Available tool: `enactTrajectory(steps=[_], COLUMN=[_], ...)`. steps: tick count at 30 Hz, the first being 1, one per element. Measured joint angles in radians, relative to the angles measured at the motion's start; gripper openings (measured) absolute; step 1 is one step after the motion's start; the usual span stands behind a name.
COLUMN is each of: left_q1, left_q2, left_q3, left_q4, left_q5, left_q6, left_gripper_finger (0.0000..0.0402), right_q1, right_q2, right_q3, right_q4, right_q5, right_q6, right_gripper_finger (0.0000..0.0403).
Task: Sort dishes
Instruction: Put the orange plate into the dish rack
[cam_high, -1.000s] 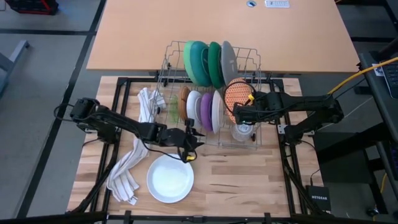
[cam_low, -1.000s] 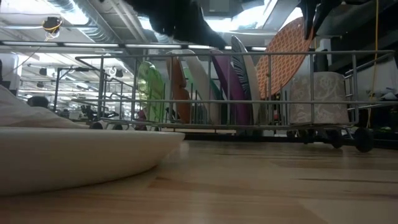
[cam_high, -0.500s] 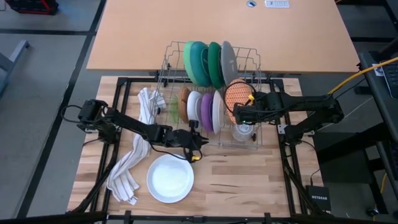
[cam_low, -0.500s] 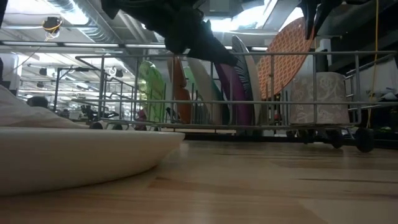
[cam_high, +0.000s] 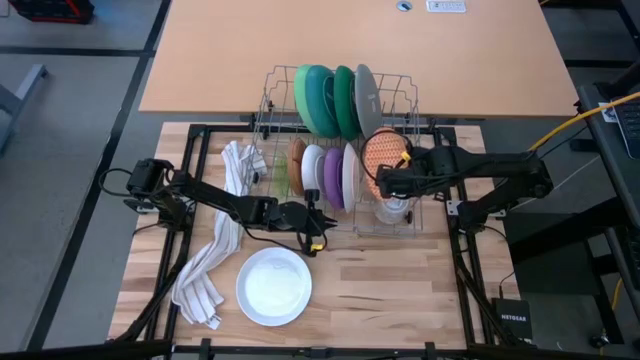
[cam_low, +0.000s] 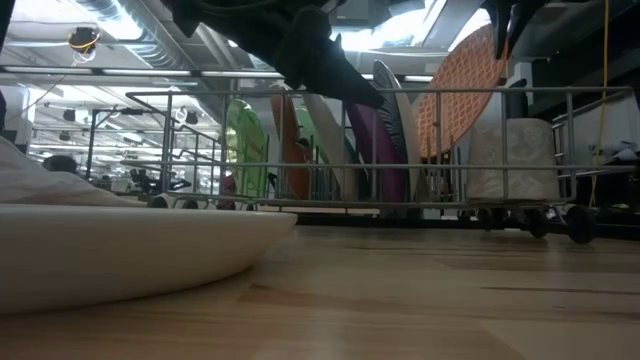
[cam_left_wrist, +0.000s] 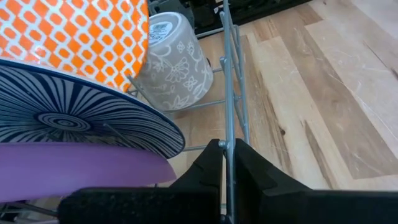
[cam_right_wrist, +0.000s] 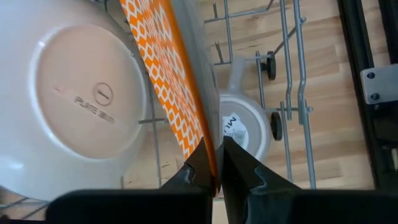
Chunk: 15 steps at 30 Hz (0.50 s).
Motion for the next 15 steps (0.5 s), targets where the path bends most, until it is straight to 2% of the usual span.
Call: enactTrajectory(steps=[7,10,15], left_q1=[0.0,0.0,0.002], left_q2=[0.02,0.021,0.022], left_q3=[0.003,0.003,0.009], left_q4=[0.012,0.015,0.016], left_q5=[-0.012,-0.011,-0.011], left_q6=[-0.004,-0.008,0.002], left_gripper_finger=[0.0011,0.0008,0.0013], right_q1=[-0.022,-0.034,-0.032], right_q2=[0.0,-0.002,0.021], right_q3=[0.053,0.059,0.05], right_q4=[0.007,0.054,0.027], right_q5=[0.006,-0.004,-0.017], right_q6=[0.048,0.043,0.063], right_gripper_finger=[0.0012,0.0012,0.0012])
